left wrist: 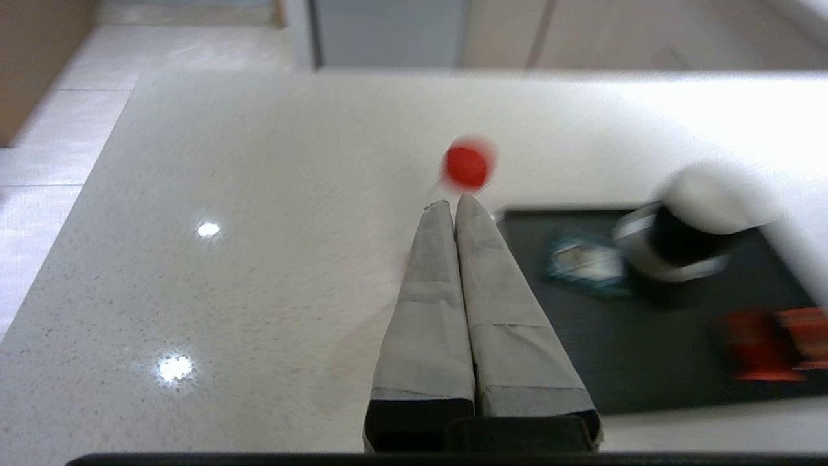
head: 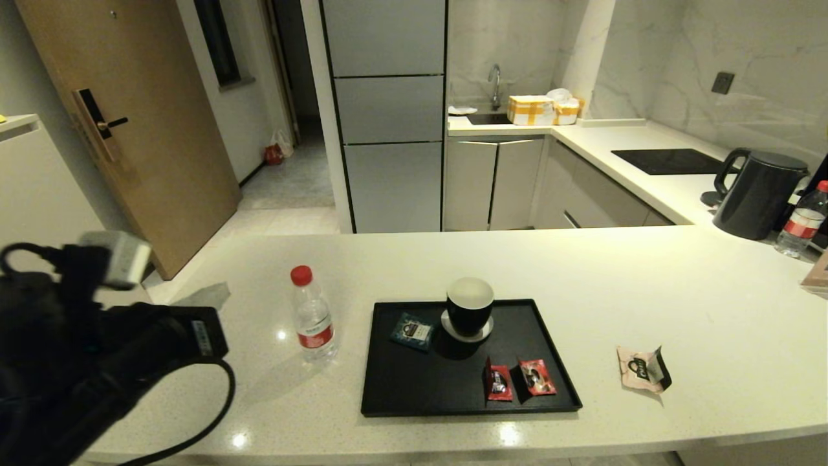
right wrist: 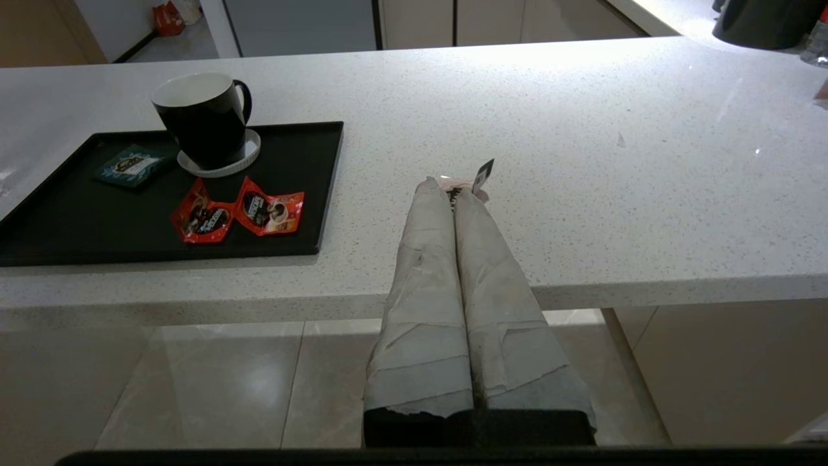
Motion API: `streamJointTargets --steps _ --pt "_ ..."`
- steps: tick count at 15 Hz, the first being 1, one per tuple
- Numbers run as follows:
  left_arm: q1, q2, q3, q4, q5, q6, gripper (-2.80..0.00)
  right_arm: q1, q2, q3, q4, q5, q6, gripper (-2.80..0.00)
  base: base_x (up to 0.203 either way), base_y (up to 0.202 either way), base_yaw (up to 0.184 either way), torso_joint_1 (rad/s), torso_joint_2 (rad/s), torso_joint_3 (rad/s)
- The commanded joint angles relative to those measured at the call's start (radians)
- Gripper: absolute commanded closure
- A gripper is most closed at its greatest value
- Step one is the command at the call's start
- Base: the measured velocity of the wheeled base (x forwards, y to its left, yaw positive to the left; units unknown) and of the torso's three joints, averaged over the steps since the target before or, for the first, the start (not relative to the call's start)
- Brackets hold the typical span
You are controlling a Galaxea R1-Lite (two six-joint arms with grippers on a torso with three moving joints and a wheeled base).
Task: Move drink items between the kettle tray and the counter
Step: Return the bottled water to its original position
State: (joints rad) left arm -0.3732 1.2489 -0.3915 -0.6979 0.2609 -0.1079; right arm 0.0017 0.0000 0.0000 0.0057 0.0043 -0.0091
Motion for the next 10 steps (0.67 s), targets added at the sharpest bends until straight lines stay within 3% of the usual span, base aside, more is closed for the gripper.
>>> streamJointTargets --steps 1,2,5,7,8,9,10 --pt "0.005 -0.450 -0.196 0.783 -0.036 -0.078 0.00 0.000 0.002 0.002 0.000 0.000 0.000 0.00 0.000 0.000 0.000 0.000 0.00 0.000" --pt "0.022 -0.556 -0.254 0.955 -0.037 -0.107 0.00 0.000 0.002 0.002 0.000 0.000 0.000 0.00 0.000 0.000 0.000 0.000 0.00 0.000" --pt "0.153 -0.865 -0.358 1.320 0.008 -0.143 0.00 0.000 0.002 0.002 0.000 0.000 0.000 0.00 0.000 0.000 0.000 0.000 0.00 0.000" --pt "0.213 -0.965 -0.479 1.692 0.037 -0.260 0.00 0.000 0.002 0.002 0.000 0.000 -0.002 0.00 0.000 0.000 0.000 0.000 0.00 0.000" --pt "0.233 -0.970 -0.538 1.783 0.038 -0.324 0.00 0.000 0.002 0.002 0.000 0.000 -0.002 0.00 0.000 0.000 0.000 0.000 0.00 0.000" --pt "0.252 -0.969 -0.595 1.802 0.022 -0.321 0.00 0.000 0.002 0.002 0.000 0.000 0.000 0.00 0.000 0.000 0.000 0.000 0.00 0.000" --pt "0.289 -0.977 -0.629 1.795 -0.012 -0.255 0.00 0.000 0.002 0.002 0.000 0.000 0.000 0.00 0.000 0.000 0.000 0.000 0.00 0.000"
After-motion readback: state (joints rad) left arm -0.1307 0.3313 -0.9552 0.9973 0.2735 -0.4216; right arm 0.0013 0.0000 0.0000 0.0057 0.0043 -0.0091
